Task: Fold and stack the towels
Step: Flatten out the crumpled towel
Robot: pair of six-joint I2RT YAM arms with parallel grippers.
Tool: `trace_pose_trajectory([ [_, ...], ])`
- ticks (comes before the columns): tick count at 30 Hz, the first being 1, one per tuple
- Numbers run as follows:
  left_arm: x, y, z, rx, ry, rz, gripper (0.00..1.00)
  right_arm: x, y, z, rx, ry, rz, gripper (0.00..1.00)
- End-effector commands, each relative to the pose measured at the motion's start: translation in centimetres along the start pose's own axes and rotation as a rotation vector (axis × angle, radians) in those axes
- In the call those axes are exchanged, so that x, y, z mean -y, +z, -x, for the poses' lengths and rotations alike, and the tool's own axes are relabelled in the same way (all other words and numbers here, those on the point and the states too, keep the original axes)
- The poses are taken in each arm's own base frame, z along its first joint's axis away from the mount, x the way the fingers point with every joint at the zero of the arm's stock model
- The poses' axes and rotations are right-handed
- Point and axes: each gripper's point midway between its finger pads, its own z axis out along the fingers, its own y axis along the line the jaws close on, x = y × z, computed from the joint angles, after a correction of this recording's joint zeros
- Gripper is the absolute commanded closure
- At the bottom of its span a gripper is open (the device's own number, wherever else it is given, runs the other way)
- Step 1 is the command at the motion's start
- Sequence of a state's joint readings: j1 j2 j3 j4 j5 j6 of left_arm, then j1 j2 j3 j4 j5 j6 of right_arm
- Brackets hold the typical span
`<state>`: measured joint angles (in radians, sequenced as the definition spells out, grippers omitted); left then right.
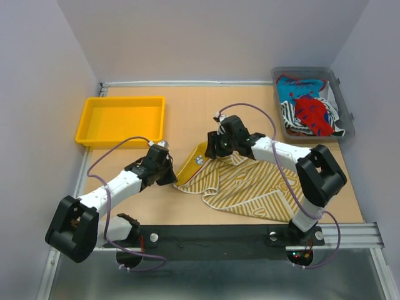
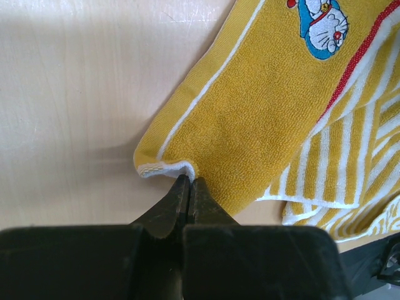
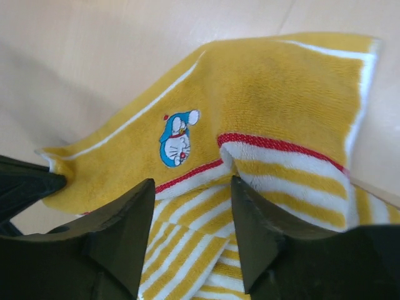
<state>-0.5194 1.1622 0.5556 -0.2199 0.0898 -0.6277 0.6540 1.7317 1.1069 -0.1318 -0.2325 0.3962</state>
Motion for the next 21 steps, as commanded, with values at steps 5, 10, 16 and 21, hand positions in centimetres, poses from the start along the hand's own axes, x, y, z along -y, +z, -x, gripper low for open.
trace_pose_trajectory([
  [5,0.1,-0.6,0.5,0.031,-0.012,-0.008,1.00,2.6,-6.3,9.1,0.323,0.078,-0.209,0.28],
  [10,0.2,-1.0,0.7,0.047,-0.021,-0.015,1.00,6.4,-4.9,6.8,0.210,0.285,-0.221,0.24],
  [16,0.3,-1.0,0.6,0.044,-0.022,-0.021,1.00,7.5,-2.2,3.7,0.065,0.393,-0.145,0.23],
  [21,0.3,-0.9,0.4,0.038,-0.022,-0.026,1.00,6.4,-0.2,3.2,-0.001,0.409,-0.050,0.23],
])
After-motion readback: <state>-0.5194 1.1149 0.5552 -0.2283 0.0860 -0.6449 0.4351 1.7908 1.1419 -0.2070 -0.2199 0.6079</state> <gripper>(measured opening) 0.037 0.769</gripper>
